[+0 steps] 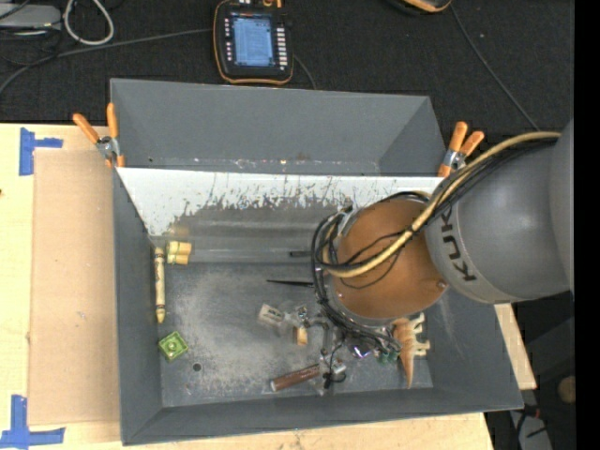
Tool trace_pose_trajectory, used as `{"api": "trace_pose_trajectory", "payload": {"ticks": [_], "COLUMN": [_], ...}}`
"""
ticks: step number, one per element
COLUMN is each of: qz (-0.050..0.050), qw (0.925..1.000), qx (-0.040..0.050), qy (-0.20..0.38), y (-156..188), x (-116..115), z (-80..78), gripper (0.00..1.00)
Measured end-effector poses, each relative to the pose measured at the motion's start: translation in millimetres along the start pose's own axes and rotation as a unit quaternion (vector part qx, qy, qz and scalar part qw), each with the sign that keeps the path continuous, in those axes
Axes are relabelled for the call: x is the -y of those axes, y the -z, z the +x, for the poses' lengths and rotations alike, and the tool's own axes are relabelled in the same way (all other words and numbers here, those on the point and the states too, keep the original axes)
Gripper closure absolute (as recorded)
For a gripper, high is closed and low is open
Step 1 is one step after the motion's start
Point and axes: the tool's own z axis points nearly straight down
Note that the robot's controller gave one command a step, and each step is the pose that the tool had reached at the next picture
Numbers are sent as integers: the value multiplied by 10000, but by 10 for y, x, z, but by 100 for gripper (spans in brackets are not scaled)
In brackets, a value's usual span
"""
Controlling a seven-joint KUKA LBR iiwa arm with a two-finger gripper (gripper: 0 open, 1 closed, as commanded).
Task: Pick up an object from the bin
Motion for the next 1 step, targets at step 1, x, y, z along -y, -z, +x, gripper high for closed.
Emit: {"api": "trace_pose_trajectory", "payload": {"ticks": [1], "qz": [2], "qw": [9665], "qx": [62], "qy": [2567], "y": [-257], "x": [-116], "z": [56], "gripper": [0]}}
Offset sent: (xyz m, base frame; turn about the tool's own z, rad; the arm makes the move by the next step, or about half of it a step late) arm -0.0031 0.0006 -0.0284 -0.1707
